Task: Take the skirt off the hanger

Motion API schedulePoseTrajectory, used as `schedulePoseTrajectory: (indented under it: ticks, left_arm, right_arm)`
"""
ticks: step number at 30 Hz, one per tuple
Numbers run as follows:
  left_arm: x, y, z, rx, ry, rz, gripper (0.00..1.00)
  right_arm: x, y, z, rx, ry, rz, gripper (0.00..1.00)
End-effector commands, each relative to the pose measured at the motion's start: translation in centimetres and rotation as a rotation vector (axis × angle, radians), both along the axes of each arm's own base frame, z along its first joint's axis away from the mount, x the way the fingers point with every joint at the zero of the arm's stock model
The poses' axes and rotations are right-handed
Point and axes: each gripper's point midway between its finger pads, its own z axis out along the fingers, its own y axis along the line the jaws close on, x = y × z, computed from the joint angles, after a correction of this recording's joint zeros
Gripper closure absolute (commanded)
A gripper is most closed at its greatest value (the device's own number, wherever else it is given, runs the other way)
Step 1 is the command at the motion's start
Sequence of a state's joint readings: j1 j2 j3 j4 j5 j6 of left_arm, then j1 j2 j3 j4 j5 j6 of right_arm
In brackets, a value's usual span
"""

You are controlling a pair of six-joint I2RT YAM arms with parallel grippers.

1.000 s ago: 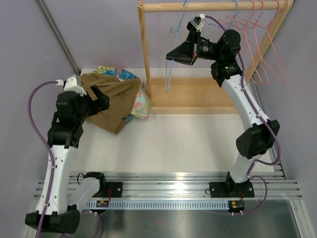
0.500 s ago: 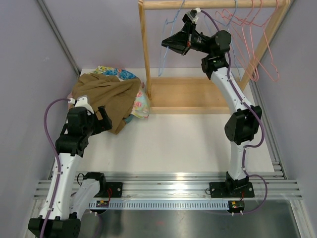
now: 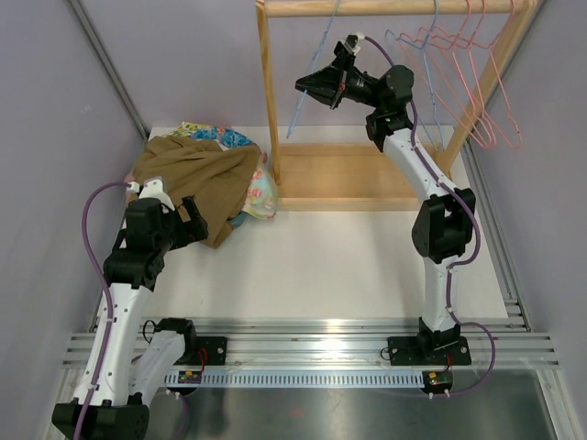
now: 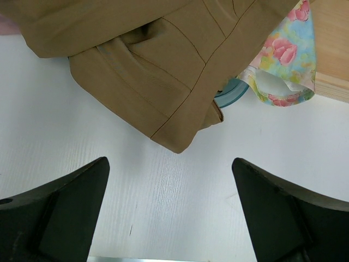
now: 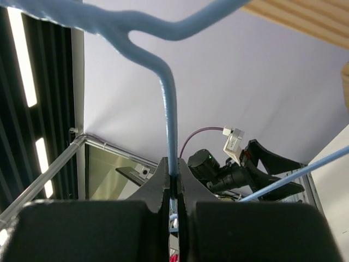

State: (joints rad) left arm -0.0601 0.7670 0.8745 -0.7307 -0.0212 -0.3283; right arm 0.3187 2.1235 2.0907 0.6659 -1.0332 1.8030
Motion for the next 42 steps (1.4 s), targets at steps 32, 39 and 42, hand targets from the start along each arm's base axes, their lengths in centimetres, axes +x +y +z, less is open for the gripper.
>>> schedulePoseTrajectory:
  ticks: [32, 39, 42]
  left_arm:
    - [-0.1, -0.3, 1.2, 0.019, -0.066, -0.017, 0.01]
    - [-0.6, -1.8, 1.4, 0.014, -0.082, -0.079, 0.01]
    - [-0.9, -2.6, 1.3, 0.024, -0.08, -0.101, 0.01]
  right_arm:
    - [-21.2, -23.1, -13.6, -0.883, -0.312, -1.114, 0.01]
    - [-26.3, -27.8, -14.6, -0.802, -0.345, -1.342, 0.01]
    - [-27.6, -28.6, -14.0, -0.743, -0.361, -1.394, 0.01]
